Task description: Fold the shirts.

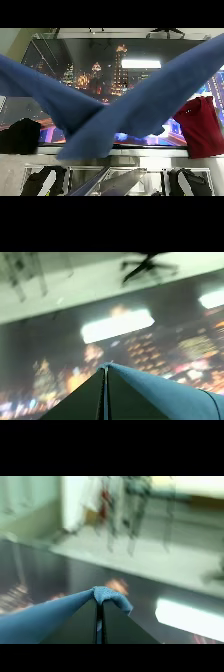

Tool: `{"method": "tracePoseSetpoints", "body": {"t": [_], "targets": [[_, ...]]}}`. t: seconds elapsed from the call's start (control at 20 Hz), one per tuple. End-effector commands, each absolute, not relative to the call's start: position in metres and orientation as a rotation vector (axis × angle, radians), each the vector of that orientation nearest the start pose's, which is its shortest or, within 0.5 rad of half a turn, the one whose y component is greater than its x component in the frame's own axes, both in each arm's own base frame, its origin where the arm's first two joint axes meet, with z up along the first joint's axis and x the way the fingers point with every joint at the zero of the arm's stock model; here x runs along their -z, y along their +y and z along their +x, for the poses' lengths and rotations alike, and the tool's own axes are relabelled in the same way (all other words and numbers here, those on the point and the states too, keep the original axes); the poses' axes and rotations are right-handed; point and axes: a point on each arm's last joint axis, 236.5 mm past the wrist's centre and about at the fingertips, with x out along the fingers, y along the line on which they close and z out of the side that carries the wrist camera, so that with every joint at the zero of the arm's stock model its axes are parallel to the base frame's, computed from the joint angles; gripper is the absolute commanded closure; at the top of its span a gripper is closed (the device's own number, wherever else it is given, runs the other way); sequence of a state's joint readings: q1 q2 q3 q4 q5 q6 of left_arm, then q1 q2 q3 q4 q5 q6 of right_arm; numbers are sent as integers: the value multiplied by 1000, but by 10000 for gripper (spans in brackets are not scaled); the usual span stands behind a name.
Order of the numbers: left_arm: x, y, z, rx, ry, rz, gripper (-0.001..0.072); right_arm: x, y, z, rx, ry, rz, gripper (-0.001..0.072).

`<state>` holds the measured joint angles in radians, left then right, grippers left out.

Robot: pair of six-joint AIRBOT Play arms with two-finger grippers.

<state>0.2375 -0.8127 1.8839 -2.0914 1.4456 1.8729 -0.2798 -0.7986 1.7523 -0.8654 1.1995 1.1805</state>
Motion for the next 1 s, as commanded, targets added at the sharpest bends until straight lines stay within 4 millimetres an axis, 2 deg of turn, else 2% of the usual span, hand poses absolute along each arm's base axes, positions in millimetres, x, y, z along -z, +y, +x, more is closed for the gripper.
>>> {"method": "tracePoseSetpoints", "body": {"t": [0.0,0.1,0.2,0.25,0.35,0.5,0.6,0.7,0.75,0.8,0.85,0.9,0.95], "targets": [[-370,-29,315,271,510,39,697,-377,25,353,-283,403,58,691],[-304,-15,359,274,679,-30,697,-301,15,399,-306,614,135,691],[-239,2,393,245,820,-78,697,-227,6,432,-318,790,211,691],[-205,3,403,257,897,-109,697,-190,4,443,-328,878,249,690],[-141,-9,408,326,1055,-157,697,-134,22,453,-421,1019,335,690],[-59,-39,410,414,1225,-201,697,-69,63,467,-573,1133,425,690],[-9,-47,410,423,1315,-219,696,-26,74,480,-570,1192,451,690],[26,-47,413,415,1378,-235,695,9,75,494,-536,1211,477,689],[36,-46,416,415,1399,-242,695,20,73,498,-519,1216,490,672],[41,-46,416,421,1427,-253,691,24,70,502,-506,1212,496,551],[41,-46,416,438,1455,-256,504,23,66,503,-500,1205,497,426],[36,-47,417,446,1472,-262,20,16,61,503,-499,1197,498,348],[28,-47,420,442,1477,-272,6,6,54,501,-499,1188,497,262]]}}
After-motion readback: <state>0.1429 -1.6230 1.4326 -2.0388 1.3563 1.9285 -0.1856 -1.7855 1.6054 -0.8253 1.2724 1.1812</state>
